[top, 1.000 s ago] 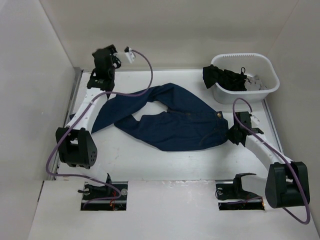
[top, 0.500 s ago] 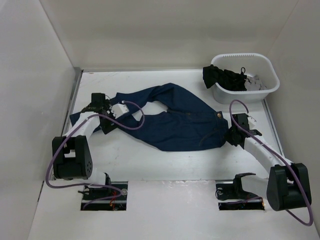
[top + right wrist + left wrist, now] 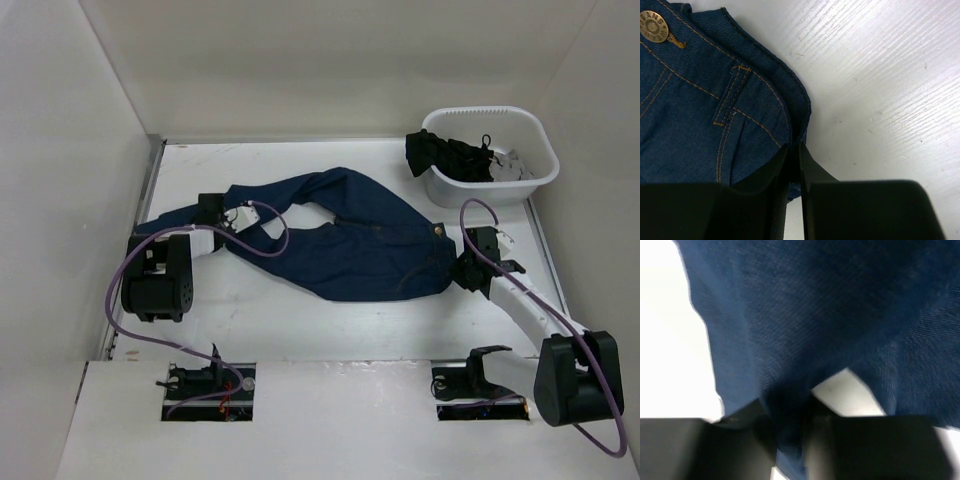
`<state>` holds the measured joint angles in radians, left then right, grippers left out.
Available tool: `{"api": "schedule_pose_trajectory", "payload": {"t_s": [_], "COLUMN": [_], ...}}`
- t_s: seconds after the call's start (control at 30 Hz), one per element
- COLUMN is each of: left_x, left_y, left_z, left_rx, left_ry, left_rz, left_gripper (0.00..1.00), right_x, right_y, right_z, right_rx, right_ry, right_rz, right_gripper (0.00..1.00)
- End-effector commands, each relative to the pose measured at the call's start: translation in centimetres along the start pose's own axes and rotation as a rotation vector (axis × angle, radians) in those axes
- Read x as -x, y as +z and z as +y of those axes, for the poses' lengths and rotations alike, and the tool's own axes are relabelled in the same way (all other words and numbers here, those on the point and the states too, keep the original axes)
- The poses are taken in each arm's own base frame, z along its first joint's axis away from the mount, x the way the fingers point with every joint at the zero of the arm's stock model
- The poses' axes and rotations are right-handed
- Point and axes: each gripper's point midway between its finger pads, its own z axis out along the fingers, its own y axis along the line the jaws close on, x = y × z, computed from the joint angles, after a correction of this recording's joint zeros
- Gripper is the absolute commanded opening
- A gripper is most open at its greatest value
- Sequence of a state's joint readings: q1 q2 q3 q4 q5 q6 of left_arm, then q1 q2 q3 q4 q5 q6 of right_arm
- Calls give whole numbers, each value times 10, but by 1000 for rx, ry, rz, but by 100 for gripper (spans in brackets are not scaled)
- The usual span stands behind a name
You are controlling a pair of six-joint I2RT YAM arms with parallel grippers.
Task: Fold and stack the trousers
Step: Flatten the trousers out
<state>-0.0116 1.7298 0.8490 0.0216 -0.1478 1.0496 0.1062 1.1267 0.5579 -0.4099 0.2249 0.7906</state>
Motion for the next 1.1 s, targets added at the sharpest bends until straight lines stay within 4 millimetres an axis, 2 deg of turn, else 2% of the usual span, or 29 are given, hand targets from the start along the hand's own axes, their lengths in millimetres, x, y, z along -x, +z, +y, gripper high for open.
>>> {"api": "schedule_pose_trajectory", "payload": {"t_s": [0.0,0.1,0.17,0.23,0.27,0.33,0.4,0.5,0.6,0.67,0.77,0.87,0.97,1.07], "left_x": [-2,13,33,68,85,138,194,266,311,329,336,320,270,196], "left_y": [-6,-32,-56,-83,-94,-117,-129,-124,-114,-104,-93,-87,-100,-123], "left_z": [46,85,128,174,189,212,210,186,170,154,142,155,191,216], "left_rx": [168,266,373,490,532,593,598,565,569,554,538,541,565,547], "left_ry": [-50,-25,2,29,41,93,155,251,330,403,487,494,475,492], "left_rz": [19,-21,-63,-124,-149,-230,-327,-436,-482,-480,-465,-406,-301,-171], "left_gripper": [7,2,2,2,2,3,5,7,8,7,7,2,0,0], "right_x": [4,3,2,1,1,1,-1,-3,-4,-4,-6,-8,-8,-7], "right_y": [3,4,4,4,4,3,3,3,1,-1,-3,-2,-1,-2], "right_z": [6,6,5,4,3,2,1,-2,-3,-4,-4,-6,-4,0], "right_rx": [15,17,18,18,16,16,16,14,18,23,29,27,31,44], "right_ry": [11,10,6,5,3,4,10,15,15,18,19,19,22,23], "right_rz": [-21,-18,-17,-19,-19,-24,-22,-22,-24,-28,-26,-22,-17,-14], "right_gripper": [14,13,13,13,12,12,13,13,13,13,13,13,6,3]}}
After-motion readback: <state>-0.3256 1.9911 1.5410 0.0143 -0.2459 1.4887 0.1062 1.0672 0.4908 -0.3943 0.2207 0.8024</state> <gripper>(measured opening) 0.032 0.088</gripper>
